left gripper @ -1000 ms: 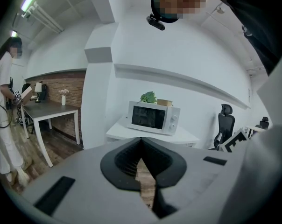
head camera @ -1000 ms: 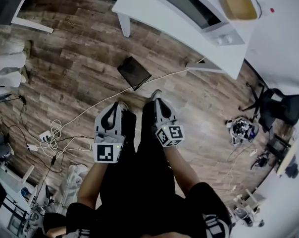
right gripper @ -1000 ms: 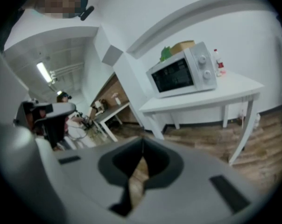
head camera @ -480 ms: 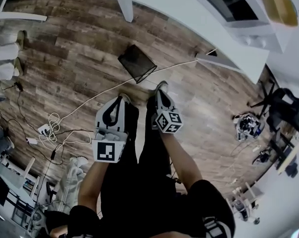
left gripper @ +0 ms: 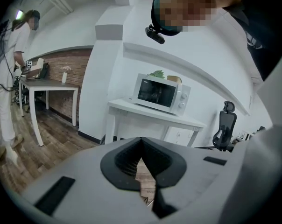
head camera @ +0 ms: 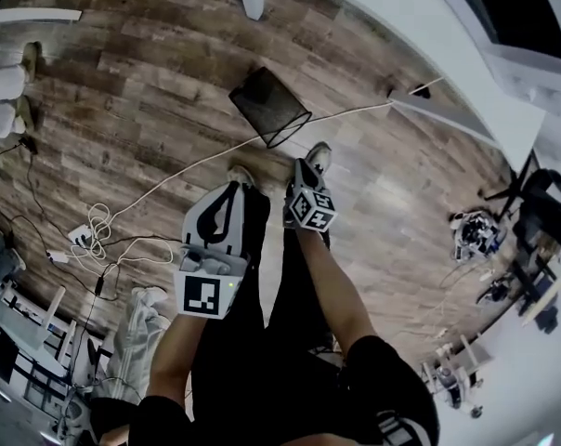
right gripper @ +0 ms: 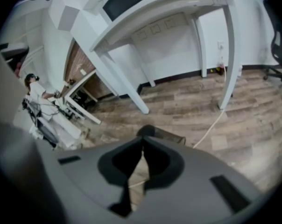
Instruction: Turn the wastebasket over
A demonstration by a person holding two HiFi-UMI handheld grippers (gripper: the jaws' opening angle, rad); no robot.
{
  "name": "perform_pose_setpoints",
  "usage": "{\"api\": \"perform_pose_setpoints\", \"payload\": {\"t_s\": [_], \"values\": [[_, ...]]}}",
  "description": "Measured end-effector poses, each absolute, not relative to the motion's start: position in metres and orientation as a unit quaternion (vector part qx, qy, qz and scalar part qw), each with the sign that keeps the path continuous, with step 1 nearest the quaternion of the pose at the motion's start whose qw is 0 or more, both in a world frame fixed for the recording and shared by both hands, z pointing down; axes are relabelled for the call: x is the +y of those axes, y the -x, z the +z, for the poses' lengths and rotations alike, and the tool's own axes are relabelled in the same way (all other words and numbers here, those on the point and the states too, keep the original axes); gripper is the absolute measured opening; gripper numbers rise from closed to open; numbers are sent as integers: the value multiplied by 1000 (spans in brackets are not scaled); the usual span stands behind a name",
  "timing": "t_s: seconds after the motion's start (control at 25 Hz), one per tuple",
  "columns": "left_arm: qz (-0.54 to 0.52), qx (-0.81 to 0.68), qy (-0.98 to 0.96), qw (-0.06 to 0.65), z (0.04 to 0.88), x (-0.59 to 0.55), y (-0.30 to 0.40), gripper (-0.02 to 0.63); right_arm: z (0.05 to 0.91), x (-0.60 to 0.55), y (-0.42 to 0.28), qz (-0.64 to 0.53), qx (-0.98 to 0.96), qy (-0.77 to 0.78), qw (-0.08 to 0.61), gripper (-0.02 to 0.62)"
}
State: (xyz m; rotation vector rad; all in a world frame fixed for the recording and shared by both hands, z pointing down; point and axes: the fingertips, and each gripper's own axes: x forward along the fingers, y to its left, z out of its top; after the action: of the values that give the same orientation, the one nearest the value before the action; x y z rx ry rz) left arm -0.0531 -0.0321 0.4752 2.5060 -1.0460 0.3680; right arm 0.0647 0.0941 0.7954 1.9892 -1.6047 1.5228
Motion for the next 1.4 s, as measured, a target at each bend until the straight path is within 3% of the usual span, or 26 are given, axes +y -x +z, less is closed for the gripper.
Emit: {"api": "perform_pose_setpoints", "payload": {"t_s": [0.16, 0.28, 0.6, 1.04, 1.4], "values": [[133, -374, -896, 199, 498, -38, 61, 34, 840, 101, -51, 539, -530, -651, 77, 36], [137, -383, -891, 201, 517, -45, 67, 34, 872, 102, -46, 556, -518, -645, 77, 117], [139, -396, -883, 212, 550, -46, 81, 34, 954, 110, -41, 596, -480, -638, 87, 161], [140, -409, -875, 216, 578, -54, 98, 35, 1025, 114, -54, 630, -419, -651, 49, 173], [148, -416, -868, 227, 591, -52, 109, 35, 1056, 113, -51, 642, -427, -634, 60, 172]]}}
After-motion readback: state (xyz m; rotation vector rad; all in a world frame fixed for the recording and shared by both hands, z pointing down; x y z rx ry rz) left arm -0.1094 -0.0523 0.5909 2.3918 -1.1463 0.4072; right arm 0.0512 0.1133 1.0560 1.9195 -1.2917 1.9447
